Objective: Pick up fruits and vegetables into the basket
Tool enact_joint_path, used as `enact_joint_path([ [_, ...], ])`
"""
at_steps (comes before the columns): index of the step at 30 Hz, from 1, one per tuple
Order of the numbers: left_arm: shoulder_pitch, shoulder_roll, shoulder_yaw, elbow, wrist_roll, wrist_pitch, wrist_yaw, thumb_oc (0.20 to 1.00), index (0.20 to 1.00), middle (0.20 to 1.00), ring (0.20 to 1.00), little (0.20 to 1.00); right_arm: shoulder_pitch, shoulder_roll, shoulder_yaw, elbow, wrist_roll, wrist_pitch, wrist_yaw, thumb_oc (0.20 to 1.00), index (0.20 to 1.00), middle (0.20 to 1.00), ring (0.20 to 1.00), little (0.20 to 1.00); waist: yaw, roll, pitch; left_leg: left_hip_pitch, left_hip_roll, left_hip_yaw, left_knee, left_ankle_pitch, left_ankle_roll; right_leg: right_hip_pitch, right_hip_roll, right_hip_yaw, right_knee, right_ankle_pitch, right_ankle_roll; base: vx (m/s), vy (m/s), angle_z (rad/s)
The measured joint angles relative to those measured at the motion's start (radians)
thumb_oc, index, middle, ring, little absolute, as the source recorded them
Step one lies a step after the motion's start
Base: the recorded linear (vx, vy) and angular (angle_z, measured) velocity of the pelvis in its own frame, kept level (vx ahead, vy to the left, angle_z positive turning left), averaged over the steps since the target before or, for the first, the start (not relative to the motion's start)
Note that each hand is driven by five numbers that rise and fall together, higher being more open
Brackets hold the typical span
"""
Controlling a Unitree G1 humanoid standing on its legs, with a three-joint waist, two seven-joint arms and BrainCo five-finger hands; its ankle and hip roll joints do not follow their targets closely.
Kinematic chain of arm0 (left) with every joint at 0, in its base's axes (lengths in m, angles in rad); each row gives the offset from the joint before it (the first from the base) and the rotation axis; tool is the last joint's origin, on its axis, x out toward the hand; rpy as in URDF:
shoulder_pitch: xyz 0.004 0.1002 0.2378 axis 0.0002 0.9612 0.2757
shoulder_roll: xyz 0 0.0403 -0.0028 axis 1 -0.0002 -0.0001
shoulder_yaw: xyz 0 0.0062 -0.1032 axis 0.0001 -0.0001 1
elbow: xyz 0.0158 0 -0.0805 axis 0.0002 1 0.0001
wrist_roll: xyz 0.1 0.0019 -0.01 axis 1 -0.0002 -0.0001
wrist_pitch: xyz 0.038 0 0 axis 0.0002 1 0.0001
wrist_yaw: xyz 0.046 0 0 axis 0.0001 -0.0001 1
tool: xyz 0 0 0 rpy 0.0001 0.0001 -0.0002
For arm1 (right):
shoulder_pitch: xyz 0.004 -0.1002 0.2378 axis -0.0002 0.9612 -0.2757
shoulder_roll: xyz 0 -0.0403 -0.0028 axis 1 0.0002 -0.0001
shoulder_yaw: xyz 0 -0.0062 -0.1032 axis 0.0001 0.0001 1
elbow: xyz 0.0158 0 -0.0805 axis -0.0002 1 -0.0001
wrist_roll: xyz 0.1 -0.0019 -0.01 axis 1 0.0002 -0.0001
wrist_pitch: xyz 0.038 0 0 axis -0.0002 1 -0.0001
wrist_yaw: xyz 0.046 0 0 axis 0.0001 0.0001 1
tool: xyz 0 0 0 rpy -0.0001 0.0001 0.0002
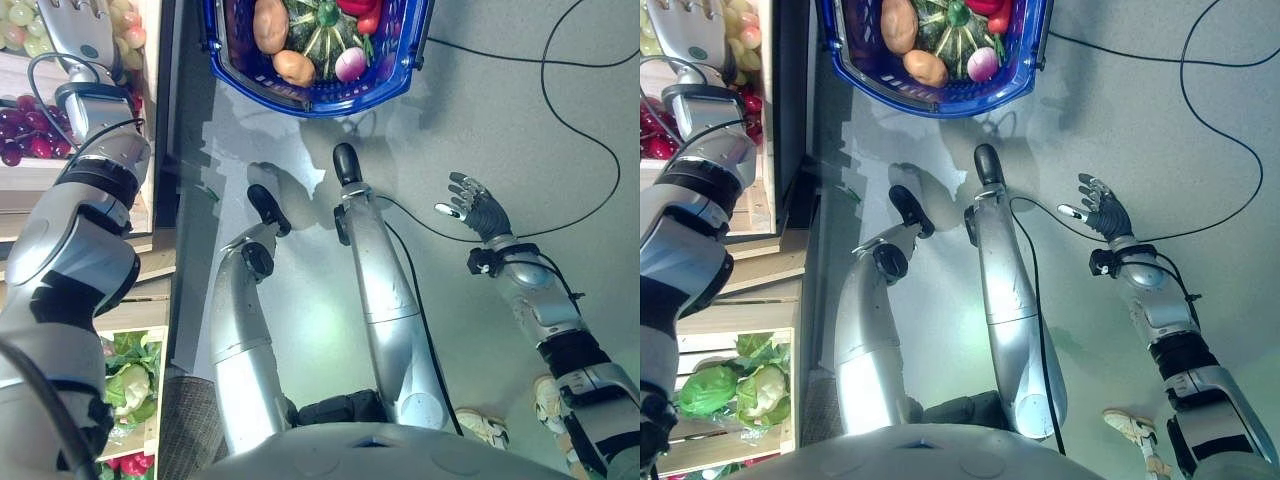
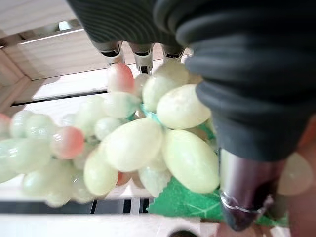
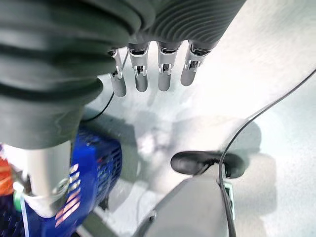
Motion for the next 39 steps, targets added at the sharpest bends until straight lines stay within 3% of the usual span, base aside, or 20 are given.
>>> enact_joint_path([
  [16,-0.031,0.000,-0.029,0.033,-0.066,0.025,0.012,1.000,1.000,1.000,1.000,1.000,-0.045,-0.020,0.004,0.018,-0.001,-0.053,-0.007,1.000,1.000,1.000,1.000,1.000,0.003,0.000,0.000,-0.006,0.001,0.006,-0.022,-0.003,-0.006,-0.012,0.012,0.010,-0.021,0.001,0.002,-0.01,0.040,-0.03],
  [17,-0.032,0.000,-0.031,0.035,-0.076,0.024,0.012,0.793,0.793,0.793,0.793,0.793,-0.045,-0.020,0.004,0.018,-0.001,-0.054,-0.008,1.000,1.000,1.000,1.000,1.000,0.002,0.000,0.000,-0.006,0.001,0.006,-0.021,-0.003,-0.006,-0.012,0.012,0.010,-0.020,0.001,0.002,0.00,0.000,0.00],
  [18,-0.032,0.000,-0.031,0.035,-0.089,0.024,0.012,0.467,0.467,0.467,0.467,0.467,-0.045,-0.021,0.004,0.018,-0.001,-0.055,-0.008,1.000,1.000,1.000,1.000,1.000,0.002,0.000,0.000,-0.006,0.001,0.006,-0.021,-0.003,-0.006,-0.012,0.012,0.010,-0.019,0.001,0.002,0.00,0.000,0.00],
  [19,-0.032,0.000,-0.031,0.036,-0.090,0.024,0.012,0.395,0.395,0.395,0.395,0.395,-0.045,-0.021,0.004,0.018,-0.001,-0.055,-0.008,1.000,1.000,1.000,1.000,1.000,0.001,0.000,0.000,-0.006,0.001,0.006,-0.020,-0.003,-0.006,-0.012,0.012,0.010,-0.019,0.001,0.002,0.00,0.000,0.00],
  [20,-0.031,0.000,-0.031,0.036,-0.091,0.025,0.013,0.200,0.200,0.200,0.200,0.200,-0.045,-0.022,0.004,0.017,-0.001,-0.055,-0.009,1.000,1.000,1.000,1.000,1.000,0.002,0.000,0.000,-0.006,0.001,0.004,-0.020,-0.003,-0.006,-0.012,0.012,0.009,-0.018,0.001,0.002,-0.02,0.033,0.01],
  [27,-0.017,0.004,-0.030,0.043,-0.095,0.020,0.015,0.200,0.200,0.200,0.200,0.200,-0.044,-0.031,0.004,0.011,-0.003,-0.058,-0.009,1.000,1.000,1.000,1.000,1.000,0.001,0.000,0.000,0.009,0.000,-0.004,-0.021,-0.002,-0.009,0.006,0.012,0.007,-0.019,0.001,0.001,-0.03,0.051,0.00],
  [36,0.080,0.022,0.023,0.005,-0.305,-0.111,0.105,0.200,0.200,0.200,0.200,0.200,-0.028,-0.049,0.000,-0.057,-0.076,-0.076,-0.007,1.000,1.000,1.000,1.000,1.000,0.005,0.000,0.000,0.078,-0.001,-0.027,-0.029,-0.002,-0.010,0.096,0.004,-0.019,-0.041,0.001,0.001,-0.02,0.026,0.03],
  [39,0.139,0.038,0.124,-0.054,-0.590,-0.210,0.156,0.200,0.200,0.200,0.200,0.200,-0.008,-0.050,-0.001,-0.063,-0.131,-0.078,-0.009,1.000,1.000,1.000,1.000,1.000,0.020,-0.002,0.000,0.129,-0.005,-0.030,-0.042,0.002,-0.006,0.151,-0.005,-0.033,-0.053,0.004,-0.003,-0.02,0.018,0.07],
])
